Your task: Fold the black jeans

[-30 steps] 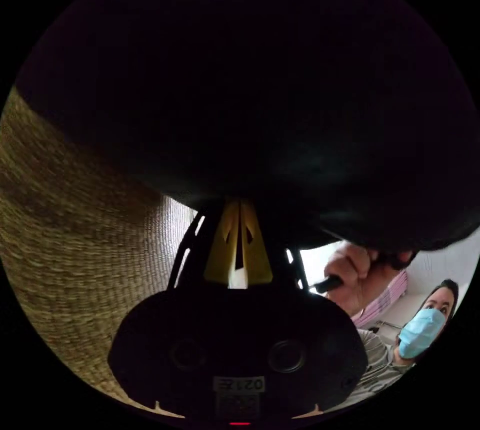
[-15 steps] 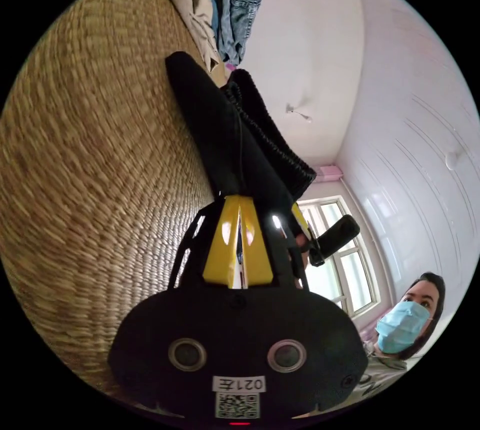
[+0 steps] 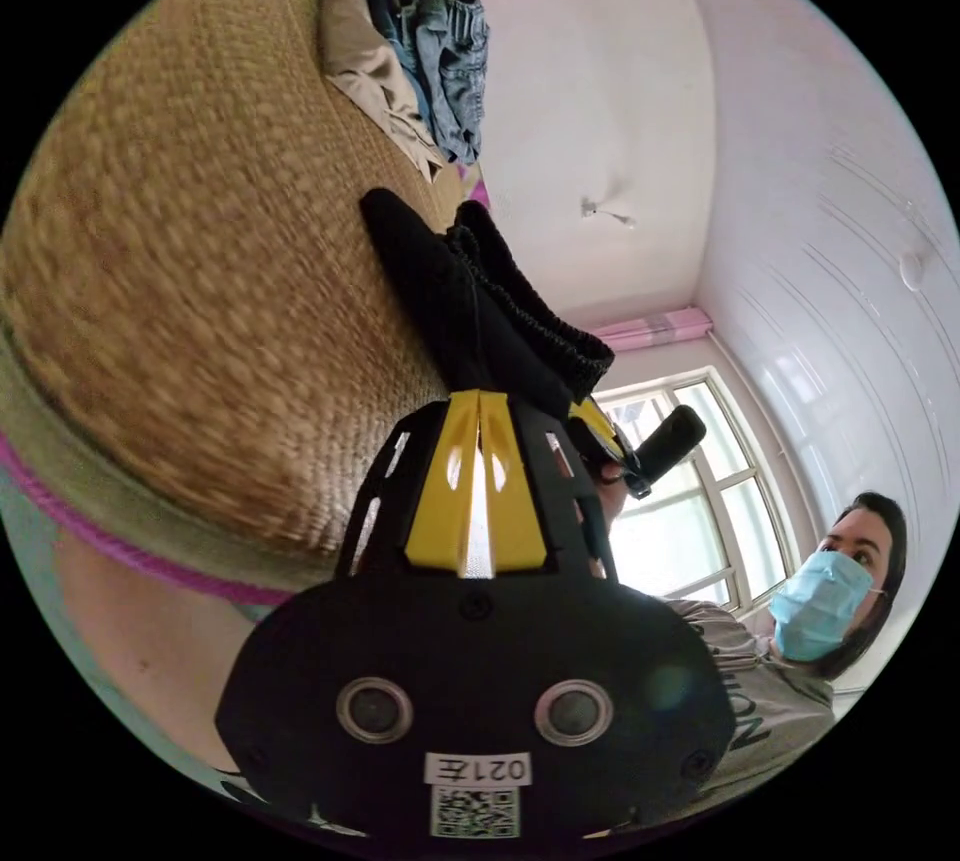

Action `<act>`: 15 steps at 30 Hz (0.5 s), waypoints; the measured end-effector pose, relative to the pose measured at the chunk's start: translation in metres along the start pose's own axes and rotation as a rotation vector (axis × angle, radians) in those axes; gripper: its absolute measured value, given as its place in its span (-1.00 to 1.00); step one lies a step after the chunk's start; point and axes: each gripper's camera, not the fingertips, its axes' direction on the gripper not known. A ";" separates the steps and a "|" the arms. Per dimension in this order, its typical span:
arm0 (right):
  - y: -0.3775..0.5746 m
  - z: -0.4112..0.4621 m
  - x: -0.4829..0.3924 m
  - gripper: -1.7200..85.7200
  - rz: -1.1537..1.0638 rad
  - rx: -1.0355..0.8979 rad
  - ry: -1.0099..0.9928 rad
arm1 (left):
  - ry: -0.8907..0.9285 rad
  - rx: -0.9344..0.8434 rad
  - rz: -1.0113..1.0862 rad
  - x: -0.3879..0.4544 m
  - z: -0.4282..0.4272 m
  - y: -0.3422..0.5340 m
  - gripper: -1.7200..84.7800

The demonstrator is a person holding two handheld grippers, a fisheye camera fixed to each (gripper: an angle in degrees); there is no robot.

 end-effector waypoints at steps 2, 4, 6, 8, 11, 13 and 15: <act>0.000 -0.002 -0.009 -0.75 -0.003 0.004 -0.030 | -0.015 0.023 0.003 0.002 -0.013 0.002 -0.98; 0.006 -0.007 -0.010 -0.69 0.008 0.014 -0.081 | -0.018 0.021 0.011 0.006 -0.017 0.002 -0.98; 0.013 -0.010 -0.002 -0.66 0.040 0.029 -0.212 | -0.025 0.017 0.024 0.012 -0.017 -0.001 -0.98; 0.017 0.000 0.001 -0.65 0.078 0.018 -0.257 | -0.042 0.023 0.049 0.022 -0.015 -0.005 -0.98; 0.011 0.037 -0.036 -0.65 0.020 -0.027 -0.111 | -0.067 0.070 0.057 0.033 -0.019 -0.007 -0.98; 0.008 0.061 -0.068 -0.66 -0.042 -0.054 -0.085 | -0.094 0.095 0.071 0.040 -0.026 -0.006 -0.98; 0.013 0.075 -0.097 -0.69 -0.089 -0.053 -0.010 | -0.139 0.106 0.092 0.048 -0.031 -0.004 -0.98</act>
